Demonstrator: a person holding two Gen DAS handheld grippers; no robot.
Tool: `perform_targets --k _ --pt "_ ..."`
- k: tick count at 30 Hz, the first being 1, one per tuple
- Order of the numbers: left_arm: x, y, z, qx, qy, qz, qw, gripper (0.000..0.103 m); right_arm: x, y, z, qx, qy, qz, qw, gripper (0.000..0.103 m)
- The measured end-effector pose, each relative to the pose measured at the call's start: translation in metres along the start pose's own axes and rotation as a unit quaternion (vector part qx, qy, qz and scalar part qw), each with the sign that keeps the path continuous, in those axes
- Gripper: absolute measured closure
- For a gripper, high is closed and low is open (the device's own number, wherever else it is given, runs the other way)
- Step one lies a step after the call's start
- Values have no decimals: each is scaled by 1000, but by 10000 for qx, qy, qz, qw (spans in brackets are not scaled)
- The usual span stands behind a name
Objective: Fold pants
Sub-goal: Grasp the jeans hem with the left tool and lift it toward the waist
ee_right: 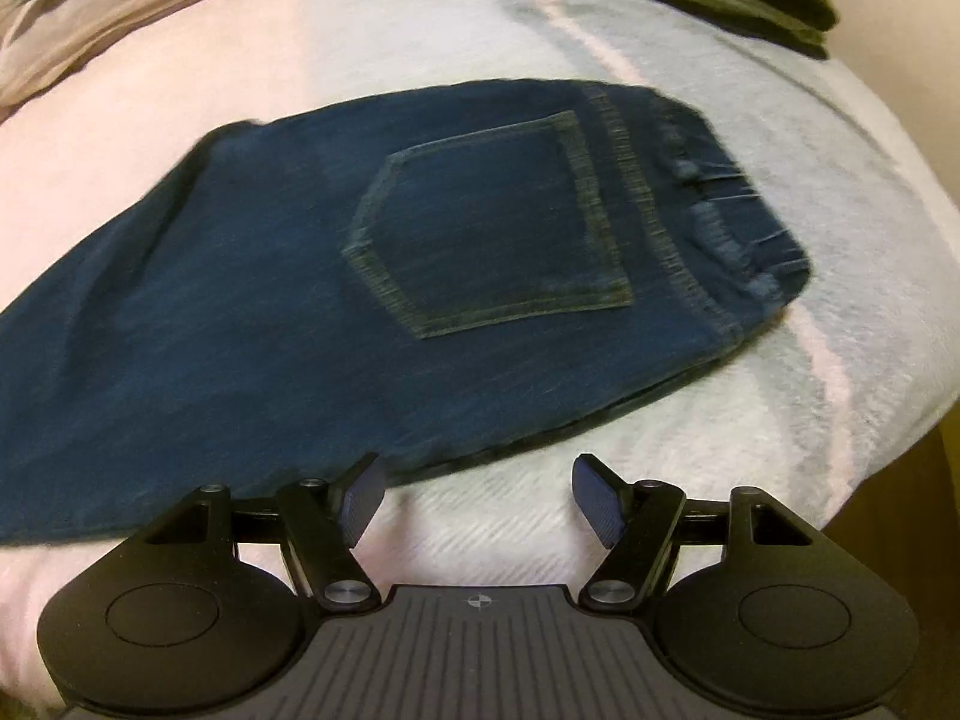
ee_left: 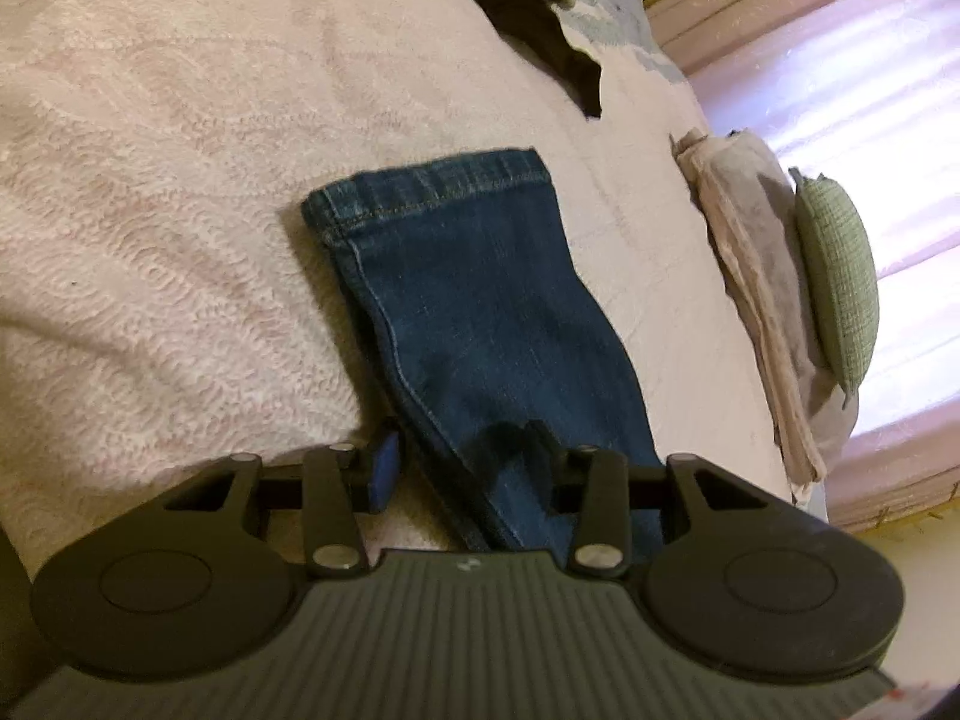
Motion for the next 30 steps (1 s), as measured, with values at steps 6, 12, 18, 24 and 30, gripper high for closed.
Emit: perform_targets --k 6,12,18,24,30 --pt "12 -41 -10 -1416 -222 -419 9888 99 7 -31 -24 -332 -421 68 9985 37" --pt "56 -192 5 -4510 -984 -221 8868 99 15 -81 -51 -525 -659 93 9964 37" --pt "51 -305 116 -5954 -437 1126 7943 99 18 -132 -67 -886 -835 -14 9926 37" --pt "-43 -290 268 -6849 747 1098 7164 88 -15 -164 -66 -926 -1331 -259 9864 37" --pt "-38 -268 250 -6070 601 1976 7674 69 -29 -173 -58 -857 -2134 -1069 9673 37"
Point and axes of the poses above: each gripper's, at about its wrist camera, not at the fingertips, and x roughly against the way its jaws point, y to its left, z to its underside, the point moved 4 cm from there along -x, roughly the way its jaws point, and after that the axes turned 12 degrees about -x, right-handed, at the moved point
